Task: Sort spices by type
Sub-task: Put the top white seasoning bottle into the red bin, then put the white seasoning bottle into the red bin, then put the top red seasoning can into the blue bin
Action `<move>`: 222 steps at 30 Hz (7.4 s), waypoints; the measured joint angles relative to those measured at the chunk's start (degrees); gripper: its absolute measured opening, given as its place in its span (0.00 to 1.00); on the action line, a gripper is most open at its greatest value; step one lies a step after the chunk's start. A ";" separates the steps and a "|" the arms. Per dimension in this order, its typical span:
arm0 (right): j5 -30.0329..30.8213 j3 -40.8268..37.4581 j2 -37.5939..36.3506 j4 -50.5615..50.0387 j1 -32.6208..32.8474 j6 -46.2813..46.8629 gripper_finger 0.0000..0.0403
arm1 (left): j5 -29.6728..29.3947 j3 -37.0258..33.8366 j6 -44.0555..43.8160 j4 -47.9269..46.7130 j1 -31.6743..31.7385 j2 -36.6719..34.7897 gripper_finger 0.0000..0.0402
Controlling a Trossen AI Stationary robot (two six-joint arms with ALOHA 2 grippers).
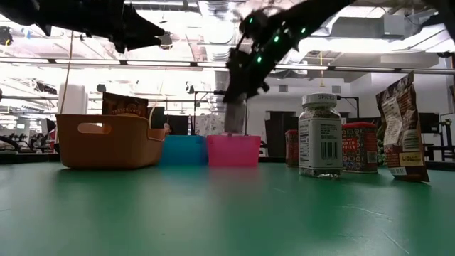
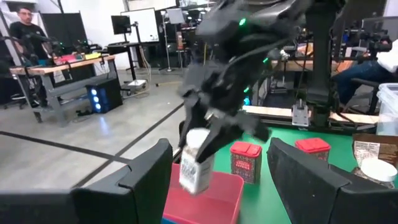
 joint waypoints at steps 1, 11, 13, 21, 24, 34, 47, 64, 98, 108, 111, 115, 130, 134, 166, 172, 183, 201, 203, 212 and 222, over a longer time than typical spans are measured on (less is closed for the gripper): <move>-0.15 0.68 1.39 0.23 -0.54 0.57 0.54 | 0.00 0.00 0.05 -0.01 -0.02 0.00 0.63; -1.39 6.40 10.90 -0.66 -3.42 0.80 0.60 | -0.17 0.00 1.10 -0.47 -0.02 0.00 0.63; -1.50 7.21 11.59 -0.65 -3.42 0.80 0.64 | -0.16 0.00 1.10 -1.17 -0.02 0.00 0.63; -1.83 7.70 11.18 -1.74 -3.44 0.71 0.68 | -0.33 0.00 1.12 -1.84 -0.02 0.00 0.63; -1.83 8.75 11.01 -2.28 -3.44 0.76 0.69 | -0.33 0.00 1.12 -1.84 -0.02 0.00 0.63; -1.77 15.43 11.01 -9.83 -2.64 -1.10 0.69 | -0.33 0.00 1.12 -1.84 -0.02 0.00 0.63; -0.98 28.32 9.90 -34.00 2.90 -2.76 0.69 | -0.67 0.00 1.06 -4.88 -0.02 0.00 0.63; 3.61 28.29 5.94 -61.96 31.63 6.53 0.69 | -1.14 0.00 -3.23 -7.51 -0.75 -0.09 0.63; 1.58 10.25 5.90 -56.60 35.91 13.86 0.69 | -1.14 0.00 -1.96 -7.98 -1.75 -0.09 0.63; 0.56 4.43 5.88 -53.45 35.83 13.49 0.69 | -1.14 0.00 -2.09 -7.98 -1.75 -0.09 0.63; -0.57 2.63 5.88 -52.46 35.44 13.37 0.66 | -1.14 0.00 -2.09 -8.00 -1.75 -0.09 0.63; -1.59 1.53 5.78 -52.34 34.92 12.70 0.56 | -1.13 0.00 -2.13 -7.98 -1.75 -0.09 0.63; 1.92 13.04 5.97 -55.33 26.74 0.74 0.55 | -1.14 0.00 -1.94 -7.07 -1.70 -0.09 0.63; 4.54 17.93 5.97 -55.64 23.09 -3.28 0.55 | -1.50 0.00 -1.59 -6.95 -1.68 -0.09 0.63; -3.30 21.46 6.03 -38.71 3.69 -19.14 0.55 | -3.10 0.00 0.27 -5.50 0.02 0.02 0.63; -5.88 18.78 6.53 -35.79 1.66 -18.93 0.56 | -3.10 0.00 0.67 -6.18 0.02 0.02 0.63; -5.77 15.26 10.00 -32.89 0.19 -17.06 0.56 | -3.13 0.00 0.68 -6.25 0.07 0.02 0.63; -5.59 15.40 13.48 -31.96 -0.97 -16.18 0.67 | -3.26 0.00 1.56 -6.99 0.11 0.02 0.63; -5.59 15.40 13.46 -32.24 -0.95 -16.01 0.67 | -3.26 0.00 1.58 -7.01 0.11 0.02 0.63; -5.48 19.10 13.44 -41.12 -0.93 -15.77 0.67 | -3.26 0.00 2.20 -7.92 0.11 0.02 0.63; -3.26 22.09 7.84 -54.29 1.03 -12.69 0.67 | -2.61 0.00 2.30 -10.87 0.04 0.02 0.63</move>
